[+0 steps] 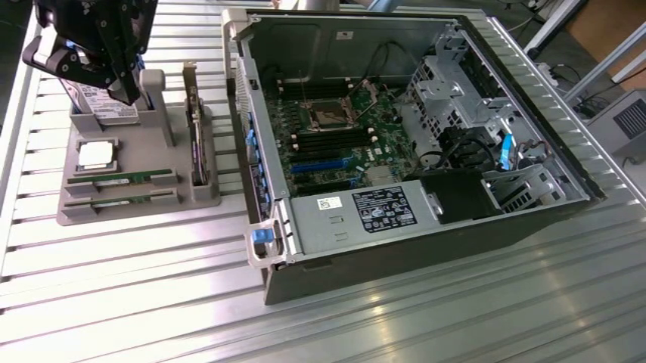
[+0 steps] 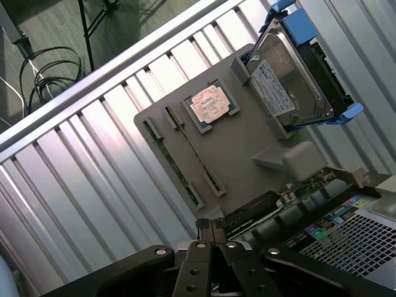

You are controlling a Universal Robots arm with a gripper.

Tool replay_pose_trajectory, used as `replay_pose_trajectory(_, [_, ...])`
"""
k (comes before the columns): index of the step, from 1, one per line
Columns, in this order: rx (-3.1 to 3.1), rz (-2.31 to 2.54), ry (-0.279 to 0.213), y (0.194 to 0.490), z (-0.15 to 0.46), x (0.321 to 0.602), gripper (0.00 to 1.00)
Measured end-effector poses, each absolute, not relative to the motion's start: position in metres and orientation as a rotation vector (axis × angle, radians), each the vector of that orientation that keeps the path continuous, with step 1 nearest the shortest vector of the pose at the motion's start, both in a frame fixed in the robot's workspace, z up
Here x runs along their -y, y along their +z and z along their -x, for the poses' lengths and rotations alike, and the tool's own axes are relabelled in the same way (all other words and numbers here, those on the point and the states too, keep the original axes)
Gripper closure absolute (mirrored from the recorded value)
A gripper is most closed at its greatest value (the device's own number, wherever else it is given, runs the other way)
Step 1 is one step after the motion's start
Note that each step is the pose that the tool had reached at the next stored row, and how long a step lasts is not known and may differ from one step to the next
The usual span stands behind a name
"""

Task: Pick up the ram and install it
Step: 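Pick up the ram and move it above insertion slot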

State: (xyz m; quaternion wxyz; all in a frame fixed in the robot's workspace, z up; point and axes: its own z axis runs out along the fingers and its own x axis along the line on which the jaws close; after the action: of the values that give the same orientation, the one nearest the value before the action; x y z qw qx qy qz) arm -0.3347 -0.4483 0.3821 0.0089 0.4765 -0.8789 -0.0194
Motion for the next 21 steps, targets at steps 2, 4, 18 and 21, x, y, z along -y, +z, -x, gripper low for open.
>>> replay_pose_trajectory(2, [2.737, -1.503, -0.06, 0.3821, 0.3347, 0.4483, 0.89])
replay_pose_trajectory(4, [2.729, -1.518, -0.06, 0.3821, 0.3347, 0.4483, 0.89])
replay_pose_trajectory(18, [2.622, -1.692, -0.058, 0.3821, 0.3347, 0.4482, 0.89])
replay_pose_trajectory(21, [2.602, -1.722, -0.058, 0.3821, 0.3347, 0.4483, 0.89])
